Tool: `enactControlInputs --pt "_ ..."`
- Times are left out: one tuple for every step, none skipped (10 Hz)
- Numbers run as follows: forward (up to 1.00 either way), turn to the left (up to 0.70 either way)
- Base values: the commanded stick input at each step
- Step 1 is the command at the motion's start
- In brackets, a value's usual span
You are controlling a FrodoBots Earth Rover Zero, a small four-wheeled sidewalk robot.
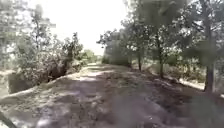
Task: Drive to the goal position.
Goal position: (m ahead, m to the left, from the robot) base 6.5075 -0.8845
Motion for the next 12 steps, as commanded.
enactControlInputs --pt "0.85 0.22" --pt "0.85 0.34" --pt "0.85 0.29" --pt "0.85 0.1" --pt "0.85 0.0" --pt "0.85 0.0" --pt "0.85 0.0" --pt "0.85 0.0" --pt "0.85 0.0" --pt "0.85 0.0" --pt "0.85 0.0" --pt "0.85 0.0"
